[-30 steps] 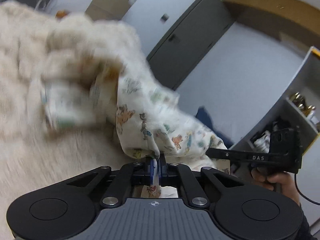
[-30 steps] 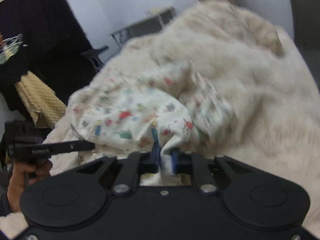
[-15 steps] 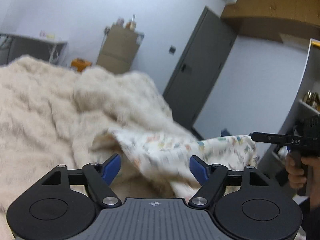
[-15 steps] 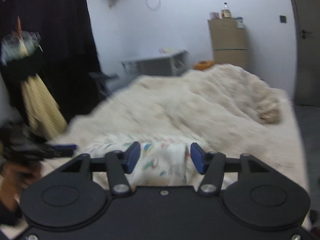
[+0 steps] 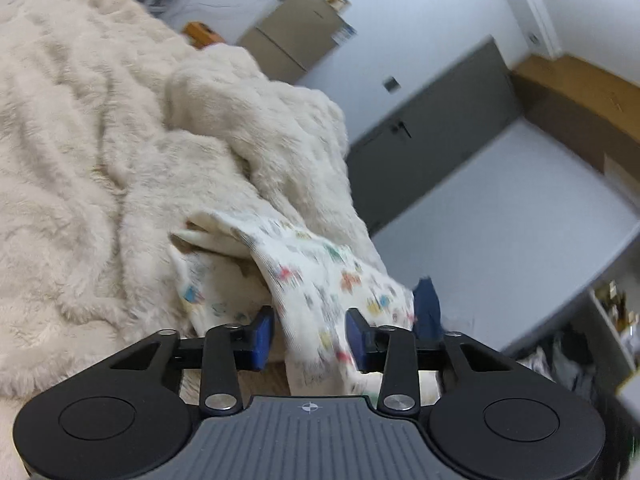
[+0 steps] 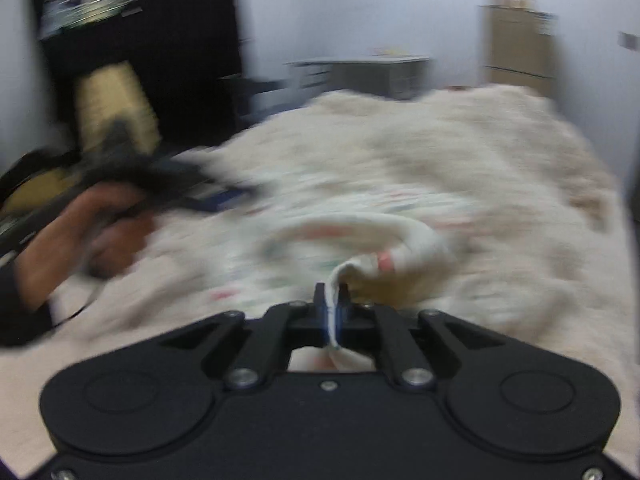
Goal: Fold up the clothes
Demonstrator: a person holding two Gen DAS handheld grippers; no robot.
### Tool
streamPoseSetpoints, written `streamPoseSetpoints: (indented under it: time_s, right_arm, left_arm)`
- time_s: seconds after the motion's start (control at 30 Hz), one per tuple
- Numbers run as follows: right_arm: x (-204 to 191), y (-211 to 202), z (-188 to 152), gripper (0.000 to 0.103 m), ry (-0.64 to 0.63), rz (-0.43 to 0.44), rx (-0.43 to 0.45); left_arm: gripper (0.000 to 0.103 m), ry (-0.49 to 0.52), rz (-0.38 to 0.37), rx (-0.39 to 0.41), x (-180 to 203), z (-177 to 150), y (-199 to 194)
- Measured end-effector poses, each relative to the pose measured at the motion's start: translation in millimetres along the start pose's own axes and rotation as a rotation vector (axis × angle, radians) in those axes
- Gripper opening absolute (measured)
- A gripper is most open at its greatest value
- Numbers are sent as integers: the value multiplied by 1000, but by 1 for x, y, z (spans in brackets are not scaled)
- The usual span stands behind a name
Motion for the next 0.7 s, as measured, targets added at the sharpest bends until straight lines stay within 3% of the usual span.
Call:
streamPoseSetpoints:
  time_s: [0.07,0.17,0.2,0.23,0.3,0.4,0.47,0.53,0.6,0.63,0.7]
  right_arm:
    - [-54,9,-5,2,-72,150,-26]
    - [-105,21,-10,3,-164,277,-69]
    - [-121,24,-14,6,-205,316,-93]
    - [-134,27,-17,16,-249,349,-122]
    - [-139,25,-17,18,-289,362,-139]
    - [-106,-2,6,30,-237,381,-65]
    - [-51,-29,32,50,-153,284,46]
    - [-5,-38,46,53,-81,166,100]
    - [34,-40,52,58,-25,36,130]
    - [63,-36,53,63,18,-71,138]
    - [106,-15,46,63,107,-207,111]
  left_arm:
    - [71,-28,11,-19,-9,1,2]
    - [74,-79,-20,-66,-16,-3,11]
    - [62,-78,-43,-83,-15,-5,16]
    - [24,-78,-66,-99,-14,-7,20]
    - [12,-1,-64,-99,-5,-11,16]
    - [11,170,-154,-77,24,-8,-14]
    - [11,284,-238,-40,46,2,-55]
    - [11,380,-286,-9,58,10,-88]
    - [12,430,-284,15,60,15,-111]
    - [14,451,-230,26,50,23,-123]
    - [26,450,-101,42,29,37,-127]
Point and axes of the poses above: each gripper's, at about its wrist camera, not at the fingertips, and y roughly the way its jaws point, x to its right, z to its top, the point moved 9 cm from there along y, roughly the way its jaws point, and after that the axes turned 6 degrees about -y, right-handed, at the moved point
